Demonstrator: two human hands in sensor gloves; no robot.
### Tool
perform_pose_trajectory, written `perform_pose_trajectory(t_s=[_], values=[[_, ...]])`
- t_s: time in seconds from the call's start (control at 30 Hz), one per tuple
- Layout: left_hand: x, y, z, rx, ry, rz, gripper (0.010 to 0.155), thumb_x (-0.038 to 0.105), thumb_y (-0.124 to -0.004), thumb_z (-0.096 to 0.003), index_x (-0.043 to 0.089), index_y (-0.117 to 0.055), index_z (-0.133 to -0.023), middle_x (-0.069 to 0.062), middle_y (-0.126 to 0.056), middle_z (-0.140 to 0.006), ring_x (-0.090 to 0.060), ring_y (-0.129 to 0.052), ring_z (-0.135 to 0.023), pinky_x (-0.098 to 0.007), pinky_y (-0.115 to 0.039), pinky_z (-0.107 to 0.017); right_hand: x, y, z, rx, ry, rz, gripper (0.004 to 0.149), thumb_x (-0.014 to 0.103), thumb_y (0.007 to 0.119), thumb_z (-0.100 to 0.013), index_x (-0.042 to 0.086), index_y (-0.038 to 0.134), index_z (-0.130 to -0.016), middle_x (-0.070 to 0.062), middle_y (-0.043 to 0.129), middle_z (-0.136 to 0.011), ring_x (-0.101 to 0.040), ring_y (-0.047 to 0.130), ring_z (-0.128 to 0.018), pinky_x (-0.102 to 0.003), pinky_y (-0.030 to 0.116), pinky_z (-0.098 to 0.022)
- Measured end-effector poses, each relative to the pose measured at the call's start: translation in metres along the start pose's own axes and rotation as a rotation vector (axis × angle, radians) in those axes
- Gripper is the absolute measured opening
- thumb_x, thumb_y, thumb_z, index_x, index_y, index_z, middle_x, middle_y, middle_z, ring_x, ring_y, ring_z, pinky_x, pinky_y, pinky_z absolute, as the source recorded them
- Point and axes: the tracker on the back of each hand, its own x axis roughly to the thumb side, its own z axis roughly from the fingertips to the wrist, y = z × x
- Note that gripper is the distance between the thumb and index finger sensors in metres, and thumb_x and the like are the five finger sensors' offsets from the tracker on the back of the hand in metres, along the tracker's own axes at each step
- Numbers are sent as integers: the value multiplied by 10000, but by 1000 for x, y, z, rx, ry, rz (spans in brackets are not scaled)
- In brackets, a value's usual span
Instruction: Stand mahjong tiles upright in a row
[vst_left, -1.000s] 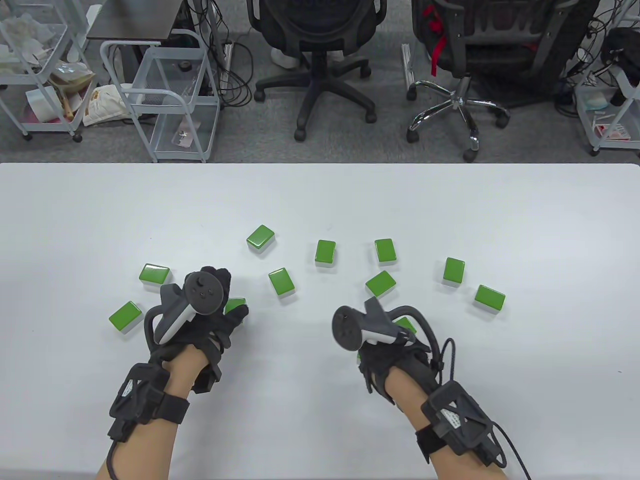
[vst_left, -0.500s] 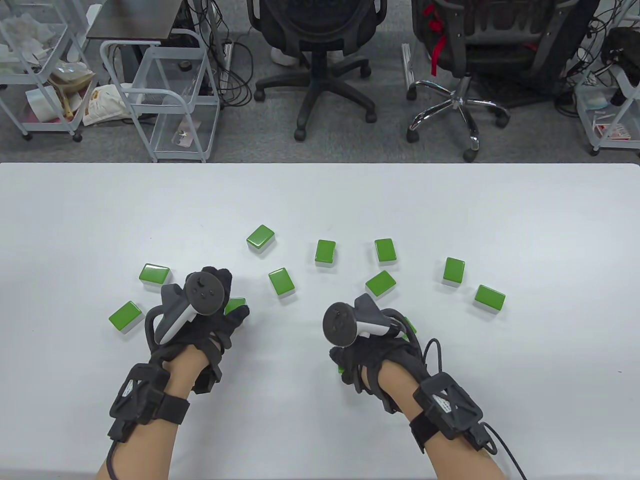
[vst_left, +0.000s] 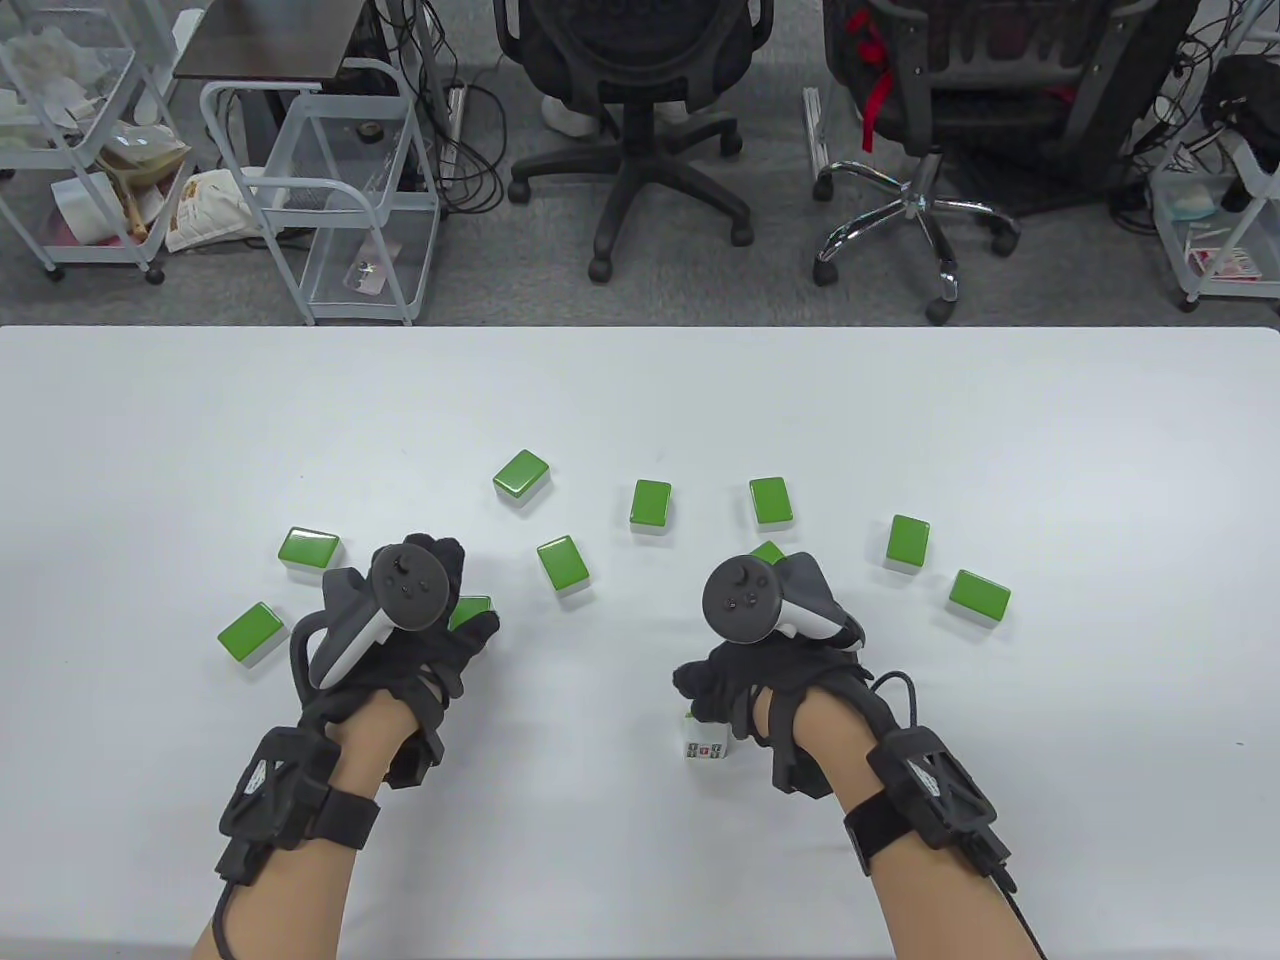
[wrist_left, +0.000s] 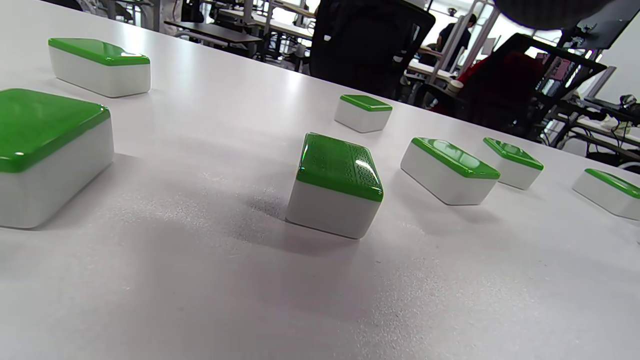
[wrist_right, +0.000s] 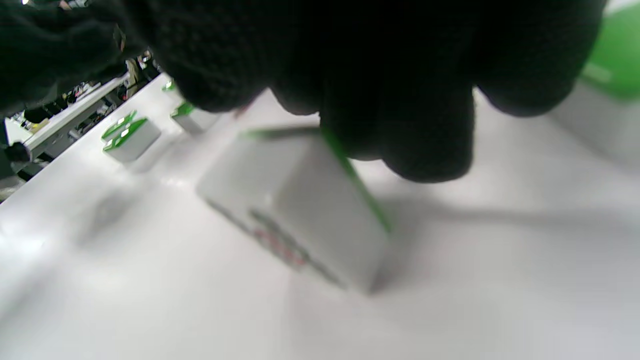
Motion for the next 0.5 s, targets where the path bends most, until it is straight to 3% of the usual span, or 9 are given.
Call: perform_pose_trajectory(t_s=[0.1,0.17,0.27,0.5], values=[[0,1,0,5,0,2,849,687,-627,-281,375,-276,-988,52,-256,-1134,-326,-307,-1103,-578,-433,-773,-4,-16,14,-210,124,126,526,393,886,-296,131,896,-752,-140,1048,-696,-333,1088,-442,-527,863,-357],[0,0,0,4,1,0,849,687,-626,-280,375,-275,-987,53,-256,-1134,-326,-306,-1103,-579,-432,-773,-7,-18,20,-308,230,265,597,448,906,-276,110,880,-767,-164,1038,-702,-356,1082,-438,-537,866,-342],[0,0,0,4,1,0,849,687,-626,-280,375,-276,-987,52,-255,-1134,-327,-304,-1103,-579,-432,-773,-16,-10,19,-270,383,508,753,562,844,-277,73,772,-845,-204,950,-795,-395,1039,-526,-535,865,-358],[-1,0,0,7,0,5,849,688,-626,-280,375,-276,-987,53,-254,-1134,-327,-304,-1103,-580,-433,-772,-28,17,-1,-172,448,576,872,609,829,-262,16,667,-882,-269,869,-832,-417,1026,-547,-537,877,-347]])
